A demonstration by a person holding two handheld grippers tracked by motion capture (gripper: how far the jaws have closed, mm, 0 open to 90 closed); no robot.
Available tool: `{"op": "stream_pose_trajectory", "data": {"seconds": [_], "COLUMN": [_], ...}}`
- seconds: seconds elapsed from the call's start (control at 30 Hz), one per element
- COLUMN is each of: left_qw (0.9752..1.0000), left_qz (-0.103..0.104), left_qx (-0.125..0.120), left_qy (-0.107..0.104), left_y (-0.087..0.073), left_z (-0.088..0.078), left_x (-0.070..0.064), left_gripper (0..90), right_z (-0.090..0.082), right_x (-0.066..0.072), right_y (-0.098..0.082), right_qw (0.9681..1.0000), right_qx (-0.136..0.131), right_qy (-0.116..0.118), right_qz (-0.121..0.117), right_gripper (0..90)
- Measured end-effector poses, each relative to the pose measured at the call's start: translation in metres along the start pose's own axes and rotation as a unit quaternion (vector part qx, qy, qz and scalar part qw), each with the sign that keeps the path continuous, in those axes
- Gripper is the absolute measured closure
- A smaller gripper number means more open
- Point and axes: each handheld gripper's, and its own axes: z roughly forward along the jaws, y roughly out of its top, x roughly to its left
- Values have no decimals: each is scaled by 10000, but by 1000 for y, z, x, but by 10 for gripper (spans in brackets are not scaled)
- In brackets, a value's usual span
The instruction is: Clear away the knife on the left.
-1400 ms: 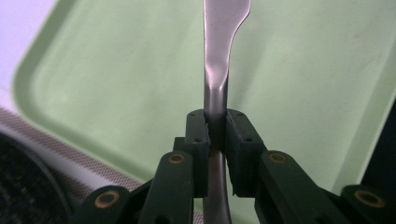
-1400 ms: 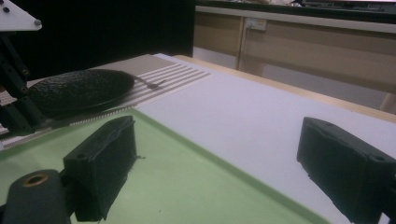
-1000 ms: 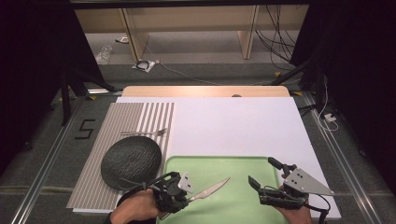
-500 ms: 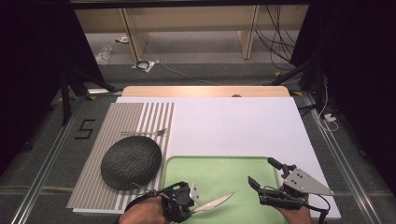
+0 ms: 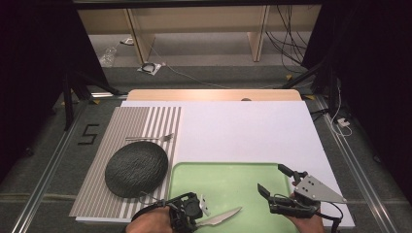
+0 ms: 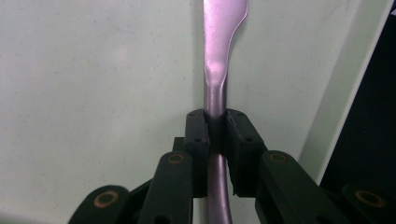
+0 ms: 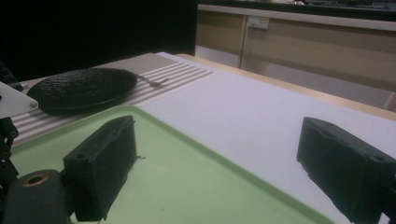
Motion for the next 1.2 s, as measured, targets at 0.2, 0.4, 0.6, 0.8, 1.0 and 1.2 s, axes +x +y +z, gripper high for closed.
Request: {"op": "stream_pose_trajectory", "data": {"seconds": [0.2, 0.4, 0.6, 0.8, 1.0, 1.2], "left_qw": [9998, 9981, 9940, 9914, 9904, 9910], "left_qz": [-15, 87, 313, 548, 680, 663], "left_qx": [-188, -604, -1032, -1164, -1193, -1154], "left_qy": [13, 32, 158, 238, 133, 132], "left_y": [1, 4, 5, 6, 7, 7], "left_z": [-2, -6, -7, -2, 6, 13], "left_x": [1, -2, -8, -14, -21, -19], "left_gripper": [685, 511, 729, 894, 897, 897], "right_z": [0, 0, -1, -1, -1, -1], "right_x": [-1, -1, -1, -1, -1, -1], "right_y": [-1, -1, 0, 0, 0, 0], "right_qw": [10000, 10000, 10000, 10000, 10000, 10000], "right_qx": [-27, -24, 13, 14, 26, 6], "right_qy": [0, -7, -21, -25, -39, -27], "right_qz": [4, -7, 13, -22, -23, -26], "right_gripper": [127, 127, 127, 127, 127, 127]}}
